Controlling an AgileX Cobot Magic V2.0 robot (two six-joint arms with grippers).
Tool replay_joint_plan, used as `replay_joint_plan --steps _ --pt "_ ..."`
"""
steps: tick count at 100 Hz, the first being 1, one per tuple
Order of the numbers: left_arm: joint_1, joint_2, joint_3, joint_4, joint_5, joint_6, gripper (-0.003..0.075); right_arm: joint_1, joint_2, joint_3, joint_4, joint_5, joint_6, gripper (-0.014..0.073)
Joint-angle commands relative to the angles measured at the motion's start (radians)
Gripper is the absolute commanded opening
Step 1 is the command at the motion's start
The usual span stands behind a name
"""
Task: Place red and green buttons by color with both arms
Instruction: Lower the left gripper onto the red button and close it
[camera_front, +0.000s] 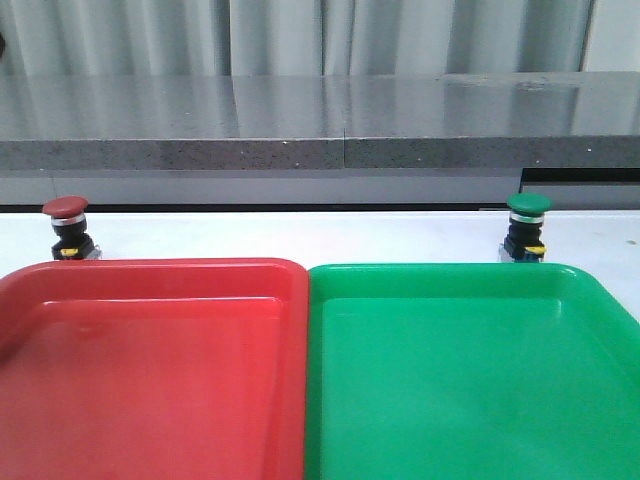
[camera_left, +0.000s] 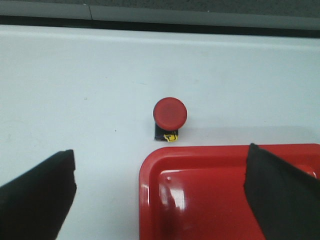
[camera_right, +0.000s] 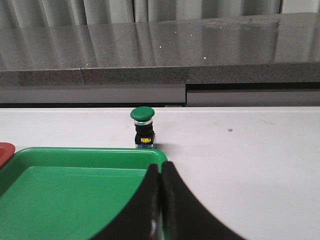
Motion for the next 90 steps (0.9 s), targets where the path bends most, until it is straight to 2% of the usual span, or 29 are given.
replay_joint_plan --steps 1,41,90 --pt "-0.004 0.054 -0.078 -0.012 -0.059 0.0 0.0639 -0.006 -0.016 -0.014 -0.002 -0.08 -0.007 -0.0057" --pt "-0.022 0.35 -0.216 -0.008 -0.067 0.002 0.0639 -0.006 -0.016 -0.014 -0.002 -0.08 -0.007 -0.0057" --pt "-0.049 0.476 -0.221 -0.008 -0.109 0.004 0.0638 -0.006 -0.016 -0.014 -0.002 -0.08 -0.007 -0.0057"
